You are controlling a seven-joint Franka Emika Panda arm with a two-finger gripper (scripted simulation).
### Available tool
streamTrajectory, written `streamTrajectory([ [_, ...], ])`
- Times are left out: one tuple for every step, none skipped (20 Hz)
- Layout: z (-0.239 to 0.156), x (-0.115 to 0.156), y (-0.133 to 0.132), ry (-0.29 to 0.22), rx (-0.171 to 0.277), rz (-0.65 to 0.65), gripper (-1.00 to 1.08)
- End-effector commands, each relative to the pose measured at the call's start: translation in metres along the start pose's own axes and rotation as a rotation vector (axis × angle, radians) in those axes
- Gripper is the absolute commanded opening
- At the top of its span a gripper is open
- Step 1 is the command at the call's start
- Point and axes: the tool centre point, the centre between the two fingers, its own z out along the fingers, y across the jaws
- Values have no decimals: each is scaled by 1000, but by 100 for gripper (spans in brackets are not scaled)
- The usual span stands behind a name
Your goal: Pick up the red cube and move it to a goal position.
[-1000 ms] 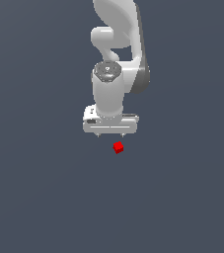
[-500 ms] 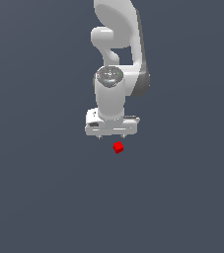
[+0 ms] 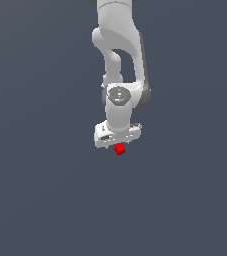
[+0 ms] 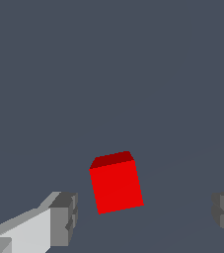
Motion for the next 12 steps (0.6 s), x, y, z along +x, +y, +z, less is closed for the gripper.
streamTrajectory([
  [19, -2, -6, 2, -2, -66, 100],
  [26, -2, -8, 3, -3, -88, 100],
  [32, -3, -9, 4, -4, -109, 100],
  [38, -4, -11, 4, -5, -128, 100],
  [43, -4, -12, 5, -6, -145, 100],
  [47, -5, -13, 5, -7, -160, 100],
  [51, -5, -14, 5, -8, -172, 100],
  [54, -5, -15, 6, -9, -183, 100],
  [57, -6, -15, 6, -9, -192, 100],
  [59, -6, -16, 6, -10, -199, 100],
  [61, -6, -16, 6, -11, -203, 100],
  [61, -6, -16, 6, -11, -206, 100],
])
